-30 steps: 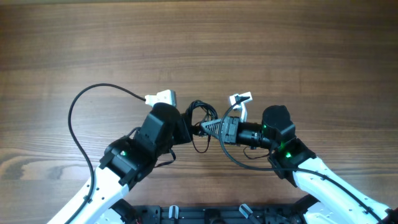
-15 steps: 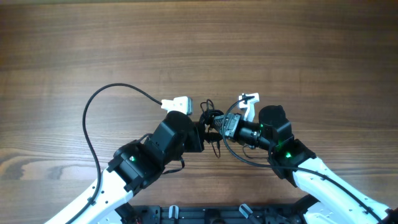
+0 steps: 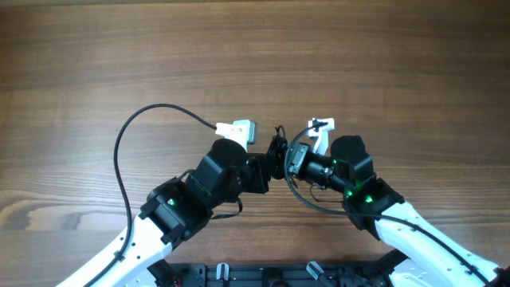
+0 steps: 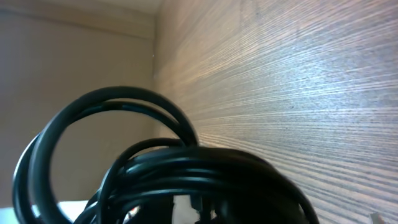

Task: Untangle cables

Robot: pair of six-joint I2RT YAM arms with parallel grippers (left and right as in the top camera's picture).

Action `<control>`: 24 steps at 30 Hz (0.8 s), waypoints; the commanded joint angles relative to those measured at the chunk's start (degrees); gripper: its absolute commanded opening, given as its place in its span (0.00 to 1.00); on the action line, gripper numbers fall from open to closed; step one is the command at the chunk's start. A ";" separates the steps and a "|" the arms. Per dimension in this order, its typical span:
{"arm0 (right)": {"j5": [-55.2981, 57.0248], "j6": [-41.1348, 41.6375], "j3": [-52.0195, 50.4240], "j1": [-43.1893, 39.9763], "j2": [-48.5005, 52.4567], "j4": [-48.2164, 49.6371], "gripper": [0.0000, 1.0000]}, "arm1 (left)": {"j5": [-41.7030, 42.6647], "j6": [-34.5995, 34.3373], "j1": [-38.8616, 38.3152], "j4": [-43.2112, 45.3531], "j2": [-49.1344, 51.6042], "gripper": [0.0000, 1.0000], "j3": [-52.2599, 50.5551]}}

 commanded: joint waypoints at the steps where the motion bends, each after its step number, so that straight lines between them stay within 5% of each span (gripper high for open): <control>1: 3.32 -3.56 0.17 -0.20 0.39 -0.33 0.44 | 0.70 1.11 -0.17 -1.38 -0.79 0.04 0.90; 3: 2.23 -3.72 0.17 -0.20 -0.04 -0.61 0.60 | -3.30 1.09 0.96 -3.76 -0.85 0.04 0.90; 7: 0.11 -5.01 0.17 -0.74 -2.10 -2.27 0.75 | -3.89 1.07 6.93 -5.79 -1.55 0.04 0.90; 14: -6.36 -5.57 0.17 -5.51 -7.45 -3.28 0.86 | -1.33 1.11 14.45 -6.05 -1.81 0.04 0.90; 17: -9.57 -13.09 0.17 -8.83 -9.49 -4.26 0.86 | 1.49 2.05 16.46 -5.75 -1.81 0.04 0.90; 24: -18.05 -39.69 0.17 -12.44 -8.96 -10.75 0.87 | 25.59 30.73 17.22 -5.90 -1.81 0.04 0.90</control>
